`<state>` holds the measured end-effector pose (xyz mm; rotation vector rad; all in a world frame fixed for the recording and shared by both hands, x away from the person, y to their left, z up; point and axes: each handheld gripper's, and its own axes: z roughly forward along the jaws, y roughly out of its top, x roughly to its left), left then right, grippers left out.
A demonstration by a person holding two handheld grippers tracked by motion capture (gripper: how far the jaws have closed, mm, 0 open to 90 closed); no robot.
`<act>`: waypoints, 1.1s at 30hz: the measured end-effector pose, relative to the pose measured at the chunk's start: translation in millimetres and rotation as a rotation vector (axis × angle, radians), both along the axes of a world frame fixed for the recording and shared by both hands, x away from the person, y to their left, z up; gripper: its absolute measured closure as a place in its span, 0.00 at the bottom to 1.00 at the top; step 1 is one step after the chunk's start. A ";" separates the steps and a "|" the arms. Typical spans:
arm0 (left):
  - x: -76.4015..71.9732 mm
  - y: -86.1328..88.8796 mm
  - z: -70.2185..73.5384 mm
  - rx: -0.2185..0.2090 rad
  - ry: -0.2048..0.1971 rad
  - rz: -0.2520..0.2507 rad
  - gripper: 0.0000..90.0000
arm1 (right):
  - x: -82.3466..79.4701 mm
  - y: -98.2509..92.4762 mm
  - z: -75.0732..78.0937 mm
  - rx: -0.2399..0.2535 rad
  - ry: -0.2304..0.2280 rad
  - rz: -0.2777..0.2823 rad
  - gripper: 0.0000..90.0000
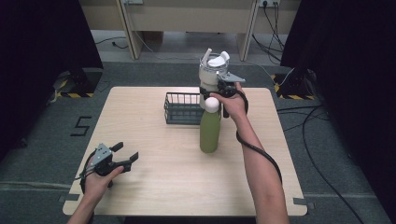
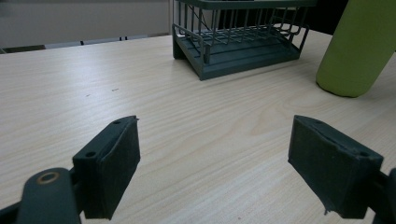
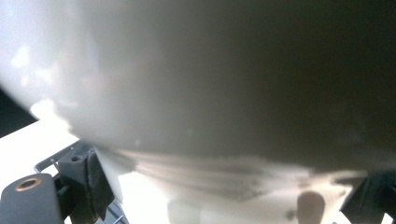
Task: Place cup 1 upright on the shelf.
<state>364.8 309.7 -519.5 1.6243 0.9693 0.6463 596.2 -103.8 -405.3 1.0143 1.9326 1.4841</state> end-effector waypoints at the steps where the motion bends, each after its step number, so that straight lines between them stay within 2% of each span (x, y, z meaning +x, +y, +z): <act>1: 0.1 0.0 -0.1 0.000 0.000 0.000 0.18 | 0.4 -0.1 -1.0 -0.003 0.002 0.001 0.12; 14: 0.0 -0.1 -0.3 0.000 0.001 -0.003 0.18 | 3.6 3.6 -15.3 -0.022 0.030 0.008 0.12; 33: -0.1 0.3 -0.3 0.003 0.000 -0.006 0.18 | 4.3 8.5 -28.1 -0.048 0.030 0.016 0.12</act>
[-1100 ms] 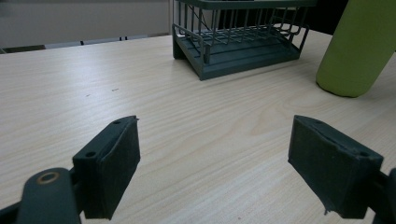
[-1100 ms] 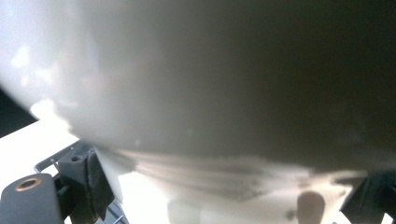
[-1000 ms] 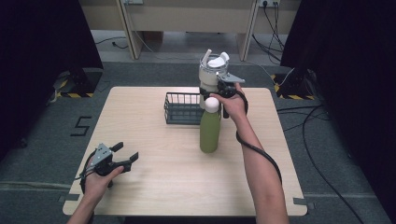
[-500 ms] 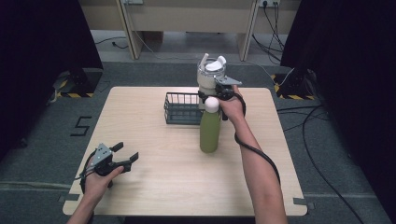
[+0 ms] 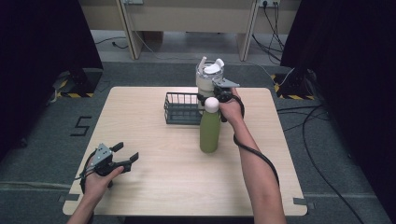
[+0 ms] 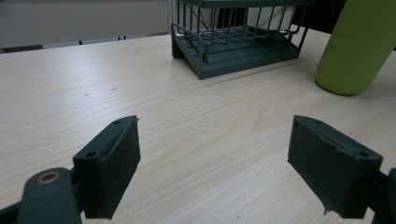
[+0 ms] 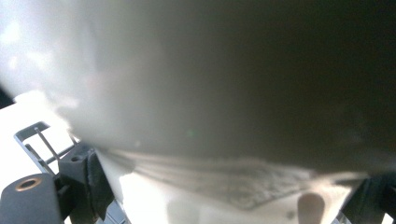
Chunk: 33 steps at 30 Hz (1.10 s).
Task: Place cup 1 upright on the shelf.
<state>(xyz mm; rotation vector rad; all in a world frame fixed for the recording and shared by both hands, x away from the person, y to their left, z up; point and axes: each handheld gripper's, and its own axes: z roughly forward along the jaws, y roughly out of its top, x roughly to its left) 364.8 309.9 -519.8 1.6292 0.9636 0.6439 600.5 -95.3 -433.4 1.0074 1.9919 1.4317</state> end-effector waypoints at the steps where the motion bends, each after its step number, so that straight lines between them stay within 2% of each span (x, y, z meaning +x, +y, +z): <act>1: -0.1 0.2 0.0 0.000 0.000 0.000 0.18 | 0.1 0.4 -0.7 -0.002 0.000 0.002 0.12; 20: -0.4 -0.3 0.1 0.005 0.000 -0.004 0.18 | 0.0 -1.4 -3.5 0.008 -0.011 -0.001 0.12; 24: -0.5 -0.3 0.2 0.005 0.000 -0.004 0.18 | -1.6 -0.8 -3.8 0.002 -0.014 0.005 0.11; 29: -0.5 -0.8 0.3 0.006 -0.001 -0.006 0.18 | -3.8 -0.5 -2.4 -0.031 -0.031 0.014 0.06; 33: -0.6 -1.0 0.3 0.006 -0.001 -0.006 0.18 | -5.3 -2.3 -2.9 -0.023 -0.026 0.014 0.05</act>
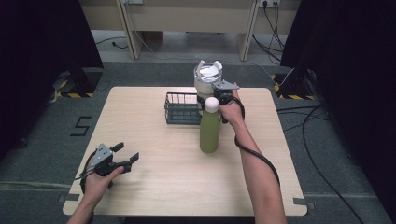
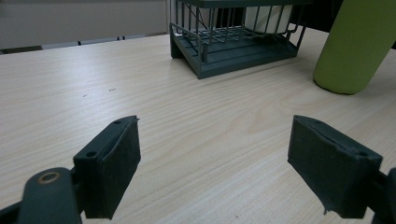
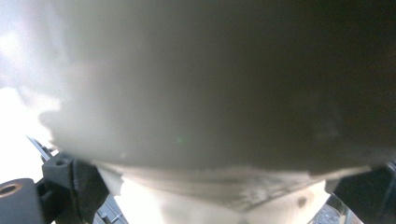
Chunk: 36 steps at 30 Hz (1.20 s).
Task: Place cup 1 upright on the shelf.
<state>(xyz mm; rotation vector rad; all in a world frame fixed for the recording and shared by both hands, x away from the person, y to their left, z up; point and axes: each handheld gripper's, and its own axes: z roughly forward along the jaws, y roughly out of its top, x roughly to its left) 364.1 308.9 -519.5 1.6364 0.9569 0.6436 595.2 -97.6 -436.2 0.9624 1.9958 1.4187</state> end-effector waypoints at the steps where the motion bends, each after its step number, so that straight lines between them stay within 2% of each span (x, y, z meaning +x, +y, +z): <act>1: 0.1 0.0 -0.1 0.000 0.000 0.001 0.18 | -0.4 -0.5 -0.1 0.002 0.001 -0.002 0.04; 20: 0.5 -0.6 -0.3 0.002 0.001 0.000 0.18 | -6.7 -6.6 6.3 -0.005 -0.026 0.010 0.01; 36: 0.7 -2.4 -0.2 0.006 0.000 -0.003 0.18 | -18.4 -23.6 10.9 0.033 -0.025 0.022 0.01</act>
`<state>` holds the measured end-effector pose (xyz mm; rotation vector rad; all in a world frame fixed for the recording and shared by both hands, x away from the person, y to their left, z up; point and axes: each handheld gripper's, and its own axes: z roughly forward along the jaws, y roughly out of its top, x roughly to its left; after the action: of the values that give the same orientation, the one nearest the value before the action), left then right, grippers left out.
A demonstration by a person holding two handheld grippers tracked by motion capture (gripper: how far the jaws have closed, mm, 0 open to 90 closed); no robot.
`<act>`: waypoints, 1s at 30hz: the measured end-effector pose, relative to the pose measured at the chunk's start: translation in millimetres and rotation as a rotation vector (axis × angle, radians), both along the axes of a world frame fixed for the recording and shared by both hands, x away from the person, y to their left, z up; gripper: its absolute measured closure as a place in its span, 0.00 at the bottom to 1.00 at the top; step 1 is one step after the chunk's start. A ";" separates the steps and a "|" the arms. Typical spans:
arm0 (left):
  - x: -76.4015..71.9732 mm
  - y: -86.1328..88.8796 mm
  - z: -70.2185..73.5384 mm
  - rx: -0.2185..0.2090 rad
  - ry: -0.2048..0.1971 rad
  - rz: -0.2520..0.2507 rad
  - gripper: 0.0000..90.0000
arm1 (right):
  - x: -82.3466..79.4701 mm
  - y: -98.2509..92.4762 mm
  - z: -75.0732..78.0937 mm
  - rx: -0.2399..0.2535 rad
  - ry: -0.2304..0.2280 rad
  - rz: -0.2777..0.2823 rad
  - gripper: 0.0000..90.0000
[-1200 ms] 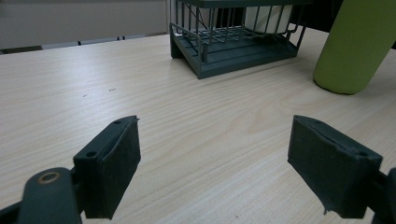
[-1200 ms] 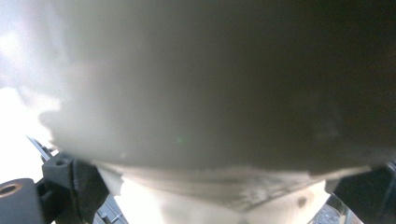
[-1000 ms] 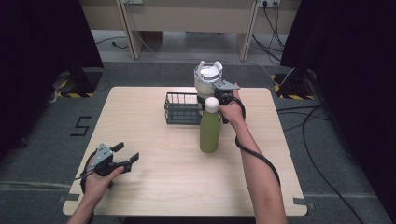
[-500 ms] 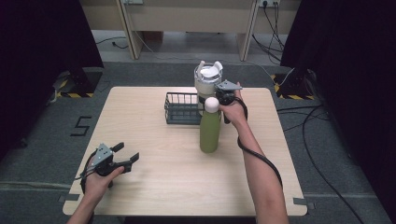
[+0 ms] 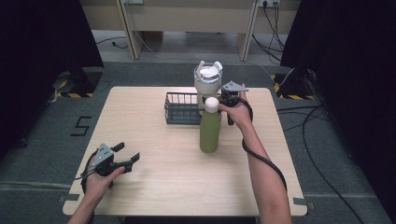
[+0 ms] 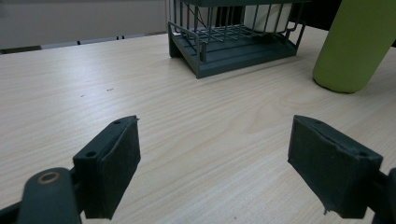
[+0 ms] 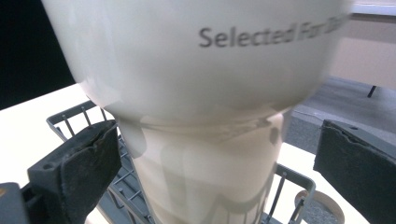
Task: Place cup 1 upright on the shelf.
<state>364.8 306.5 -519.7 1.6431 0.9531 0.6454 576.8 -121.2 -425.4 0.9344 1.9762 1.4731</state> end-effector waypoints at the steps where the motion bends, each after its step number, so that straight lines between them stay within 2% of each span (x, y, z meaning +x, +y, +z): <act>1: -0.1 0.0 0.0 0.001 0.000 0.000 0.18 | -0.8 -1.4 0.5 0.003 0.000 -0.001 0.01; 15: -0.7 -1.6 0.7 0.007 -0.004 0.000 0.18 | -19.0 -22.6 6.5 0.017 -0.015 -0.026 0.03; 19: -0.7 -2.3 1.2 0.010 -0.007 -0.003 0.17 | -24.4 -28.7 4.0 0.016 -0.012 -0.038 0.03; 27: 2.4 -3.6 3.3 0.007 -0.027 -0.012 0.17 | -41.3 -43.6 -3.2 0.029 -0.012 -0.101 0.05; 30: 3.5 -3.9 5.8 -0.009 -0.036 -0.013 0.16 | -47.5 -49.0 -5.0 0.041 -0.012 -0.130 0.06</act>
<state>368.3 302.6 -513.9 1.6234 0.9178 0.6593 529.3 -170.2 -430.3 1.0487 1.8463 1.4477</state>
